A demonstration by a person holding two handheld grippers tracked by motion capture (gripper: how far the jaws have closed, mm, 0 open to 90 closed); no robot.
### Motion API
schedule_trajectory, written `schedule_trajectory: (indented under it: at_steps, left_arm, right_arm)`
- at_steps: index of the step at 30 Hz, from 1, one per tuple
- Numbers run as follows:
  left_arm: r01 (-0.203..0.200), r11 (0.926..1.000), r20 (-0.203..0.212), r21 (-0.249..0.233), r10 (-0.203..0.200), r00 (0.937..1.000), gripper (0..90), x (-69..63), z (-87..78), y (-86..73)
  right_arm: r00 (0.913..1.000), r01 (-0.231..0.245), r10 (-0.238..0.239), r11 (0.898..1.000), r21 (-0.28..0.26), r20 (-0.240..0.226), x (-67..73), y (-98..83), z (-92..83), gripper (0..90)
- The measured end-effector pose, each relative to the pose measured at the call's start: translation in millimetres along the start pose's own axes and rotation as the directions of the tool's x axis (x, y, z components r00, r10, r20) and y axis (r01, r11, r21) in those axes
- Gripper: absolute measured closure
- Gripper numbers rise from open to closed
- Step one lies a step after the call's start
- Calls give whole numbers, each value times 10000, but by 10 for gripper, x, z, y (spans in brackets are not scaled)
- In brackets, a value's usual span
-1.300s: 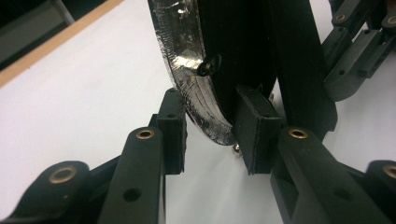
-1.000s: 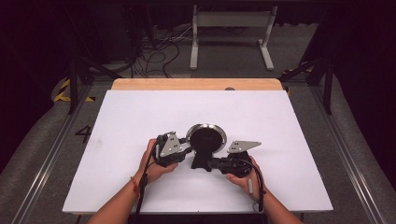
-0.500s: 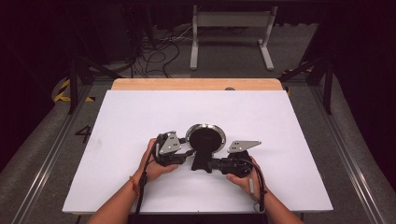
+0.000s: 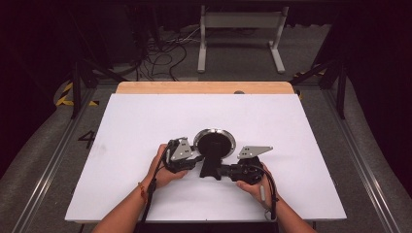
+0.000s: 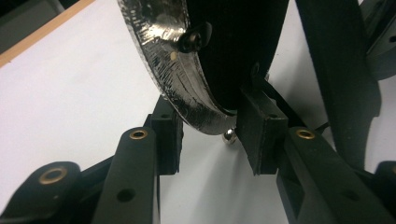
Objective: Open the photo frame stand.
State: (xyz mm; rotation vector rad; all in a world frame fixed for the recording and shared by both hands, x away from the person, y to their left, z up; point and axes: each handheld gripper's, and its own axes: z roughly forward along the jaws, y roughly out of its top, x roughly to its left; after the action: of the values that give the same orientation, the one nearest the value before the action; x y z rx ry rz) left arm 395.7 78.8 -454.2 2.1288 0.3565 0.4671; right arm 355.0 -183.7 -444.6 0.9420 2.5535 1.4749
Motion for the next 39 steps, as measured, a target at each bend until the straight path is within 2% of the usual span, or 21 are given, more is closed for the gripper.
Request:
schedule_trajectory:
  at_steps: [5,6,15,19,21,22,27,33,35,39]
  left_arm:
    - [-25,9999,-638,118,32,9980,675,8,16,-5]
    - [71,10000,-554,52,-68,9984,684,26,21,-16]
    - [-40,9998,-960,175,56,9954,683,20,44,0]
    - [-39,9998,-1200,194,62,9928,681,40,70,-6]
    - [-30,9997,-1229,242,59,9924,684,60,78,-17]
    - [106,9998,-1106,152,-88,9938,688,78,71,-29]
    - [228,9996,-955,-138,-240,9951,671,92,40,-25]
    - [217,9992,-1010,-327,-249,9946,552,95,6,-4]
    - [204,9994,-975,-280,-230,9950,535,90,20,4]
    - [170,9996,-1021,-235,-193,9946,545,68,55,43]
  right_arm:
    - [10000,-3,2,10000,76,93,-10,-7,-22,806]
    - [10000,-25,24,10000,95,91,-12,-9,-23,805]
    - [9998,-43,40,9999,139,220,-15,-16,-22,809]
    - [9991,-198,194,9998,93,387,-39,-16,-24,841]
    - [9992,-242,242,9997,21,329,-55,-20,-28,839]
    - [9991,-261,261,9997,-6,324,-58,-22,-30,828]
    - [9985,-210,209,9998,19,514,-64,-22,-24,766]
    - [9987,-235,241,9996,-151,439,-37,-25,16,636]
    - [9994,-170,173,9998,-110,297,-25,-31,45,624]
    - [9994,-32,32,10000,-1,354,32,-20,120,650]
